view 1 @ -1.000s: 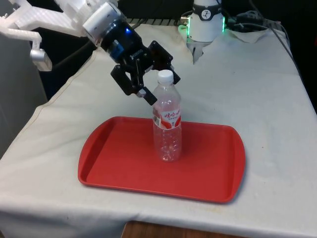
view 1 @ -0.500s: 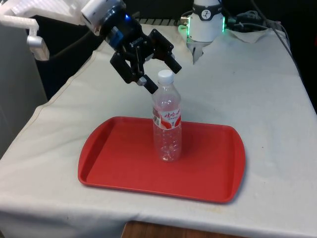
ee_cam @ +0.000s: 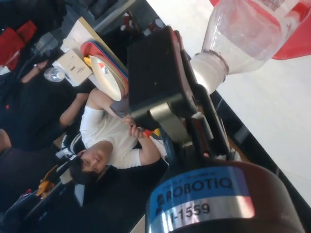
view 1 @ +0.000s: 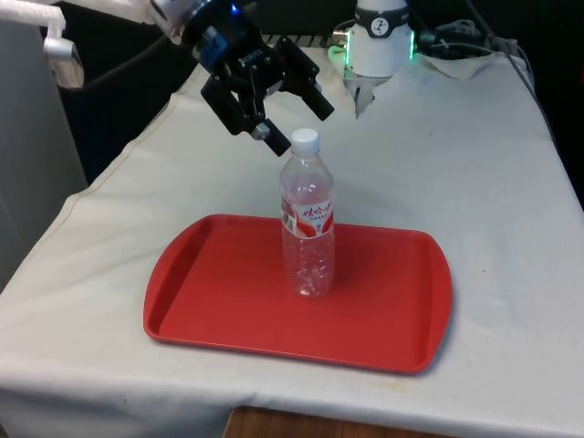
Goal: Place the bottle upright on the tray.
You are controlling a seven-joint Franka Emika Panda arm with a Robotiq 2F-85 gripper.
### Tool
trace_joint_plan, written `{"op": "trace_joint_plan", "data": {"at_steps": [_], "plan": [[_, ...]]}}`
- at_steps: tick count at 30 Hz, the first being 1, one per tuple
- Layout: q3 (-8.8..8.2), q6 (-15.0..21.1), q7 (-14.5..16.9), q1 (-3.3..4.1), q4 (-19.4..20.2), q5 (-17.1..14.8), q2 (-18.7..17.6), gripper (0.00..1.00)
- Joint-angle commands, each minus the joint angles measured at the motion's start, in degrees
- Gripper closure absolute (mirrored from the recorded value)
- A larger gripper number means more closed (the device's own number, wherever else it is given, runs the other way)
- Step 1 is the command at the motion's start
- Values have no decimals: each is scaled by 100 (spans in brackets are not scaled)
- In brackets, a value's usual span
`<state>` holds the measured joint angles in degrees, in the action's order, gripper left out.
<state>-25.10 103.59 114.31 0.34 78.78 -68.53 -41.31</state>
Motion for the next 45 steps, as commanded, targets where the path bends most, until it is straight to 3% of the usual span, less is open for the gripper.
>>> {"op": "trace_joint_plan", "data": {"at_steps": [1, 2, 8, 9, 10, 15, 18, 19, 20, 21, 28, 29, 30, 39, 40, 41, 45], "plan": [[-6, 0, -11, 6, 0, 29, 11, 0], [-52, 40, -69, 63, 11, 126, 46, 0], [-80, 52, -109, 138, 34, 292, 132, 0], [-34, 0, -57, 80, 0, 223, 97, 0], [-80, 63, -109, 155, 52, 350, 160, 0], [-74, 92, -69, 218, 149, 470, 258, 0], [-74, 103, -17, 246, 241, 539, 332, 0], [-34, 0, -46, 178, 143, 487, 252, 0], [-74, 109, 6, 252, 275, 556, 355, 0], [-69, 120, 57, 264, 361, 584, 413, 0], [-69, 183, 361, 321, 751, 602, 659, 0], [-34, 46, 327, 264, 665, 573, 596, 0], [-69, 201, 395, 332, 796, 602, 693, 0], [-63, 338, 768, 395, 1243, 613, 997, 0], [-34, 212, 751, 344, 1180, 584, 945, 0], [-63, 350, 808, 401, 1283, 619, 1026, 0], [-69, 378, 945, 418, 1432, 636, 1140, 0]]}}
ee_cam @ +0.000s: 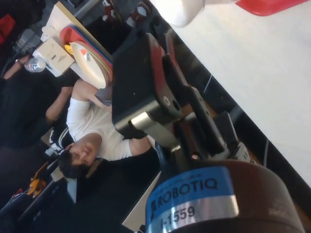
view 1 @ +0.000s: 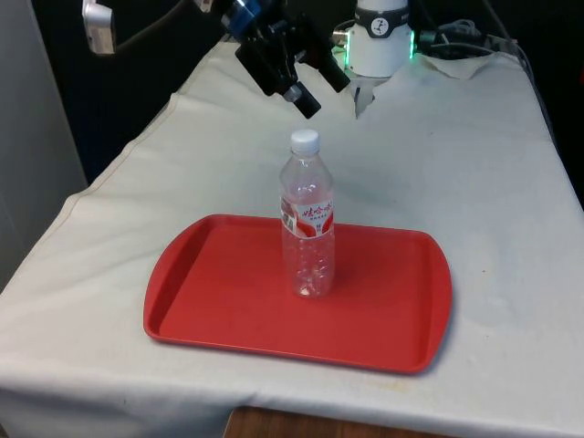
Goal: Place the bottle upright on the tray.
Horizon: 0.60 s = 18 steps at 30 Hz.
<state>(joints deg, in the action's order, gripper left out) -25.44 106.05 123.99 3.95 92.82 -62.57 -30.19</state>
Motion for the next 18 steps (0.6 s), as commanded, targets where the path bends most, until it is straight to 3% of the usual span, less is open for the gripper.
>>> {"op": "trace_joint_plan", "data": {"at_steps": [1, 2, 3, 4, 11, 12, 13, 18], "plan": [[-34, 143, 40, 63, 92, 46, 80, 0], [-34, 149, 74, 63, 126, 57, 115, 0], [0, 11, 69, 6, 69, 11, 57, 0], [-34, 155, 109, 69, 160, 63, 143, 0], [-29, 223, 315, 97, 407, 172, 378, 0], [0, 92, 286, 40, 338, 120, 309, 0], [-29, 229, 338, 103, 435, 189, 407, 0], [-29, 246, 470, 115, 544, 304, 544, 0]]}}
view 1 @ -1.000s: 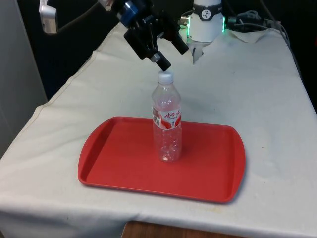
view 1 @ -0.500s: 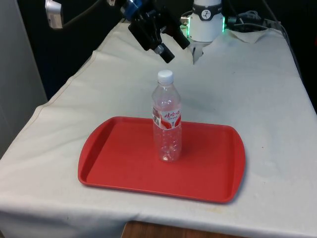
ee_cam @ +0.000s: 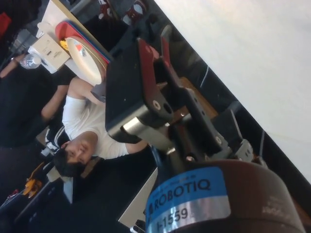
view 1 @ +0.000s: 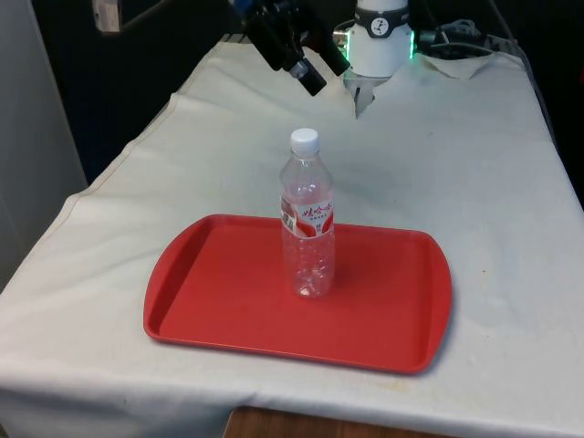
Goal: Place the bottle upright on the tray.
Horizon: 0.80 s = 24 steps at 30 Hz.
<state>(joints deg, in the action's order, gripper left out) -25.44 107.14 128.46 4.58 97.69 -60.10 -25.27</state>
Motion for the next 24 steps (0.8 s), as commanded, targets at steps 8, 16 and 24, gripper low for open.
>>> {"op": "trace_joint_plan", "data": {"at_steps": [8, 16, 24], "plan": [[-23, 120, 183, 57, 120, 252, 155, 0], [-23, 103, 321, 69, 155, 476, 235, 0], [-17, 97, 424, 80, 195, 768, 304, 0]]}}
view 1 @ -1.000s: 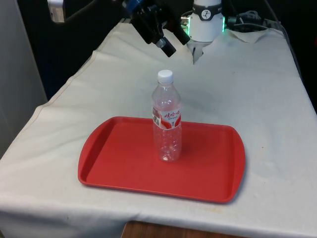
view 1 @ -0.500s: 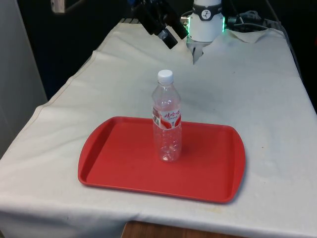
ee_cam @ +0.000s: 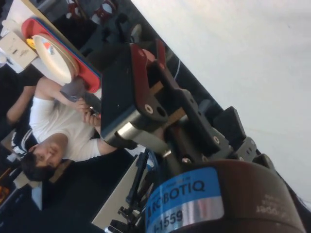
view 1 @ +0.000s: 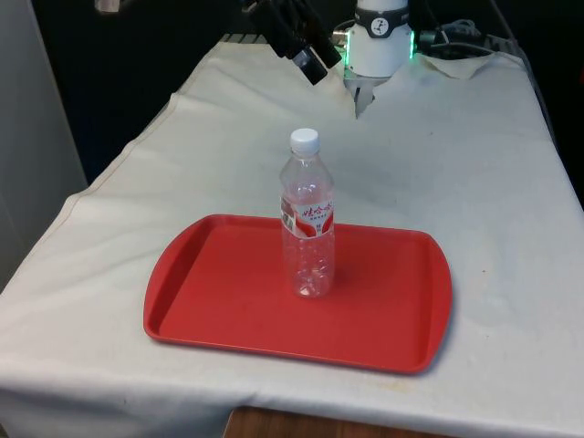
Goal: Place the bottle upright on the tray.
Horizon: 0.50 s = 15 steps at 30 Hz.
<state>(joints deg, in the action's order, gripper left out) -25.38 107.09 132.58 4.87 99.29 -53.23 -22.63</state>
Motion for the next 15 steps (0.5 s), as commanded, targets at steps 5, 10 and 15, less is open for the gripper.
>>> {"op": "trace_joint_plan", "data": {"at_steps": [5, 10, 15], "plan": [[-29, 103, 52, 63, 40, 315, 52, 0], [-23, 103, 69, 74, 40, 476, 57, 0], [-23, 103, 80, 92, 40, 676, 63, 0]]}}
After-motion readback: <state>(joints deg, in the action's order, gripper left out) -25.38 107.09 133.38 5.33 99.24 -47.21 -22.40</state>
